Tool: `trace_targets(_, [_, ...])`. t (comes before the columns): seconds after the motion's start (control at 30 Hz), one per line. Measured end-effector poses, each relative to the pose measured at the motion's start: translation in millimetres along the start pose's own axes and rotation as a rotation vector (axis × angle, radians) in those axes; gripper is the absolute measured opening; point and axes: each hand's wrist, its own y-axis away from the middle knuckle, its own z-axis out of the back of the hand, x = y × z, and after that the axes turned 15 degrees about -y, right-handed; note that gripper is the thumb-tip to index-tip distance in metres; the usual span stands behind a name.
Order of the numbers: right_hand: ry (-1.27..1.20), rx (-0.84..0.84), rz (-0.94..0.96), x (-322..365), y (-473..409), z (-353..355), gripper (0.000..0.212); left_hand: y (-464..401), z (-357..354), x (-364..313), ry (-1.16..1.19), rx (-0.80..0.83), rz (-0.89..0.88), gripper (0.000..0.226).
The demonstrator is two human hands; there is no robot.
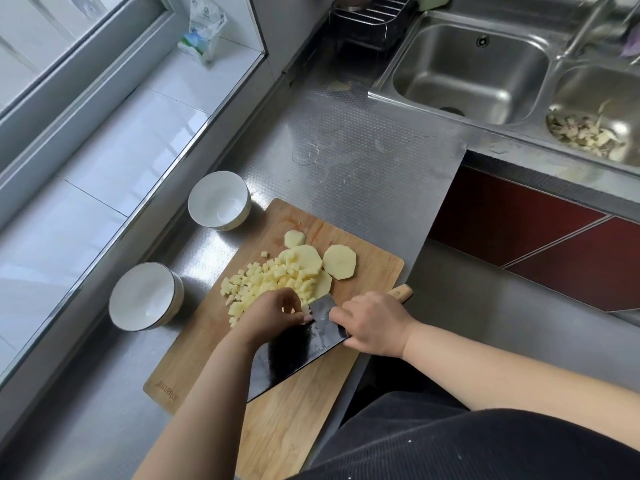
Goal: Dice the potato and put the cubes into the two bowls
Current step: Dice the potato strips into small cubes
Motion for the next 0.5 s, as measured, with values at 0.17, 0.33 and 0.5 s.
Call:
trace_targets(0.17, [-0.014, 0.020, 0.026, -2, 0, 0, 0.070, -8, 2, 6, 0.011, -0.073, 0.049, 0.020])
trace_targets(0.33, [-0.015, 0.031, 0.041, -5, 0, 2, 0.070, -15, 13, 3, 0.055, -0.076, 0.040, 0.019])
trace_targets(0.5, [-0.035, 0.035, -0.036, -15, 1, 5, 0.052, -21, 20, 10, 0.017, -0.264, 0.144, 0.007])
